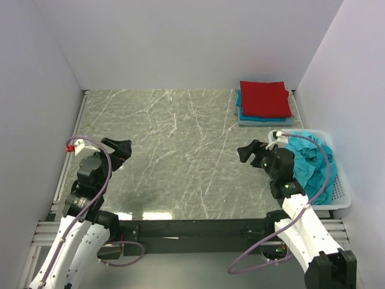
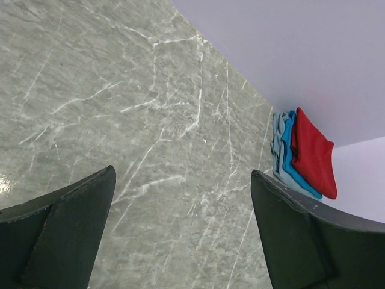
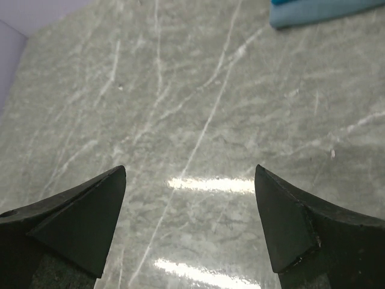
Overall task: Fold and stack the t-shirts
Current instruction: Reset both grippers
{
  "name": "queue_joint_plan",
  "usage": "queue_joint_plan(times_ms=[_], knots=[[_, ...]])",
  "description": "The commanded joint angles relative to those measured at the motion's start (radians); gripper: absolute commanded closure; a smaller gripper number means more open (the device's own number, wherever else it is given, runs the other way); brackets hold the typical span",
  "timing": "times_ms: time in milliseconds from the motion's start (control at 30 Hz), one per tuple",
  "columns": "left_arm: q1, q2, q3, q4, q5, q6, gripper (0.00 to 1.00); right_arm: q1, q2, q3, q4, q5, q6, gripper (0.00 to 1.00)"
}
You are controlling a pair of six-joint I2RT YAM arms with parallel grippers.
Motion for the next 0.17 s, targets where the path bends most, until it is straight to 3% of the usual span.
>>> queue_joint_plan(times_ms=[0,133], knots=[[0.004,-0.020,0.001,-0.001,-0.039,-0.009,0.01,0.006,-0.061,-0.028,0.125,0.016,0.009,0.07],[0.004,-0.025,-0.005,0.005,-0.037,-0.010,0.01,0.006,-0.081,-0.042,0.132,0.042,0.025,0.06]])
